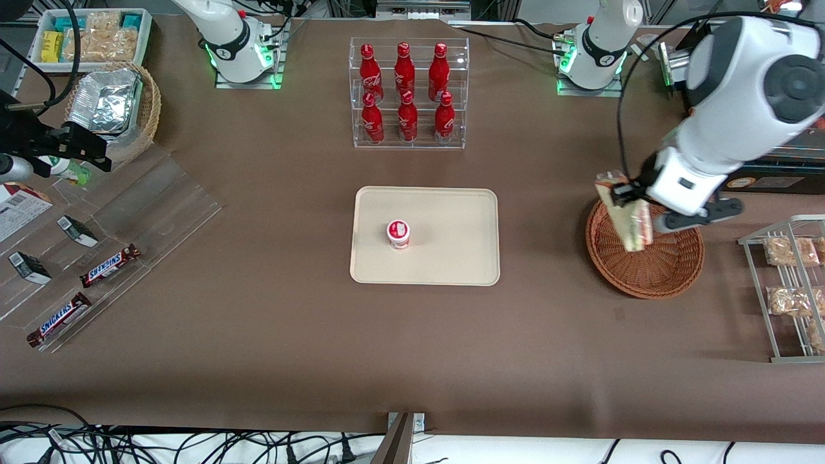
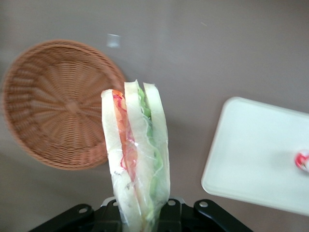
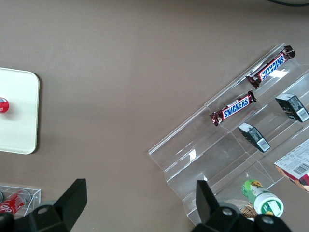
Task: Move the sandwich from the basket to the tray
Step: 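Carry the sandwich over the cream tray beside the small bottle, then lower the sandwich onto the tray and open the left gripper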
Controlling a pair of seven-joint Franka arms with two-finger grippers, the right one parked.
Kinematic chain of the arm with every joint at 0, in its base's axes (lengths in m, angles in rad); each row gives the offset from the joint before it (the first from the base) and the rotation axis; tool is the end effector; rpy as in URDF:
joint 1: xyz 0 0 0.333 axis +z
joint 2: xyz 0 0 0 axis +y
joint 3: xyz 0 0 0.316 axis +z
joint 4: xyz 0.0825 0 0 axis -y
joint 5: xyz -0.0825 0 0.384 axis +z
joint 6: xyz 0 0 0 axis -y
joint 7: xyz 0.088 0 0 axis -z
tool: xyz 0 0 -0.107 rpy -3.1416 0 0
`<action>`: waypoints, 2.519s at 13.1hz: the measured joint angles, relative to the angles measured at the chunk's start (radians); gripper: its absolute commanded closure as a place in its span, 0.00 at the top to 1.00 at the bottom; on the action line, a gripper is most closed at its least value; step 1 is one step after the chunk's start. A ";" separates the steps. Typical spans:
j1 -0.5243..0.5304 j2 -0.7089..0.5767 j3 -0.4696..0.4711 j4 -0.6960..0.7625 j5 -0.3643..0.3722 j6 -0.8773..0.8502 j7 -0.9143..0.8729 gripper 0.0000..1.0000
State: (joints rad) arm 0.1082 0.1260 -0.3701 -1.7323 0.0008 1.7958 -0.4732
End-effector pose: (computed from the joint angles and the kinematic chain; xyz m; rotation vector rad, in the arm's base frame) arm 0.5751 -0.1446 0.4989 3.0999 0.3307 -0.1036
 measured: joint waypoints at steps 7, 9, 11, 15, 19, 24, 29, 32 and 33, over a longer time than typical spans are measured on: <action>-0.011 0.056 -0.206 0.000 -0.018 0.077 0.001 0.12; -0.028 0.078 -0.239 0.000 -0.024 0.110 0.002 0.09; -0.058 0.102 -0.247 0.000 -0.024 0.127 0.000 0.09; -0.092 0.190 -0.248 -0.003 -0.024 0.171 -0.001 0.10; -0.156 0.312 -0.247 -0.017 0.087 0.282 -0.113 0.10; -0.213 0.474 -0.246 -0.022 0.291 0.390 -0.261 0.11; -0.228 0.557 -0.246 -0.021 0.427 0.444 -0.361 0.14; -0.231 0.592 -0.246 -0.021 0.492 0.449 -0.392 0.25; -0.231 0.599 -0.246 -0.020 0.499 0.456 -0.397 0.44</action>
State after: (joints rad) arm -0.1232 0.7245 -0.6159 -1.7527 0.4996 2.2516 -0.8702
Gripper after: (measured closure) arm 0.828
